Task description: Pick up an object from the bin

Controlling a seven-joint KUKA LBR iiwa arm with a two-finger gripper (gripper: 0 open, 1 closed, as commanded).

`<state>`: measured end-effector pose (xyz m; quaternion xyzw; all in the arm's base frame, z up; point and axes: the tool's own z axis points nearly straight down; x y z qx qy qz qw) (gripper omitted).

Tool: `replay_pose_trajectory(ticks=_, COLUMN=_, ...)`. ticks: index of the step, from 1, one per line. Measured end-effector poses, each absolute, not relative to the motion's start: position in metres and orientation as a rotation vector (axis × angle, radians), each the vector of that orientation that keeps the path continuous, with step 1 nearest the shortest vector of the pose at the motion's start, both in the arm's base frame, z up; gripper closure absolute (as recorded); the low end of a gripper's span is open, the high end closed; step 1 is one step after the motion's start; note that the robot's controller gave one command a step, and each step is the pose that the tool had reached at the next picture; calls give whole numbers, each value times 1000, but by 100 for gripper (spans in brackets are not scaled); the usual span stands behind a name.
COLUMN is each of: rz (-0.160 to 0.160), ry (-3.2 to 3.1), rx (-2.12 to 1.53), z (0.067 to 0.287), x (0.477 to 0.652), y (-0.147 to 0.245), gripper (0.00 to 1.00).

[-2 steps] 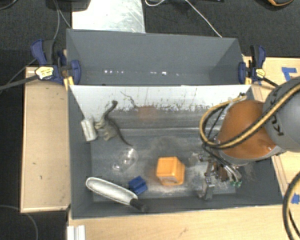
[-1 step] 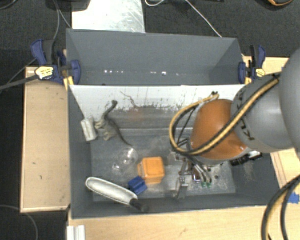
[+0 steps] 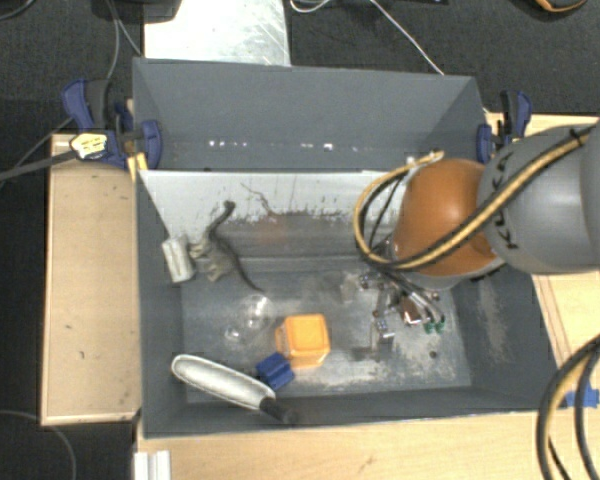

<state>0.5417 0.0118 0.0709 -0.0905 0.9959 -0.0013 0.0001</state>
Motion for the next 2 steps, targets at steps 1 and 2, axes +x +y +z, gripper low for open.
replay_pose_trajectory(ticks=1, rz=6, ry=3129, rx=-244, z=70, x=518, y=115, gripper=0)
replay_pose_trajectory(ticks=2, rz=10, ry=3128, rx=-256, z=71, x=515, y=117, gripper=0)
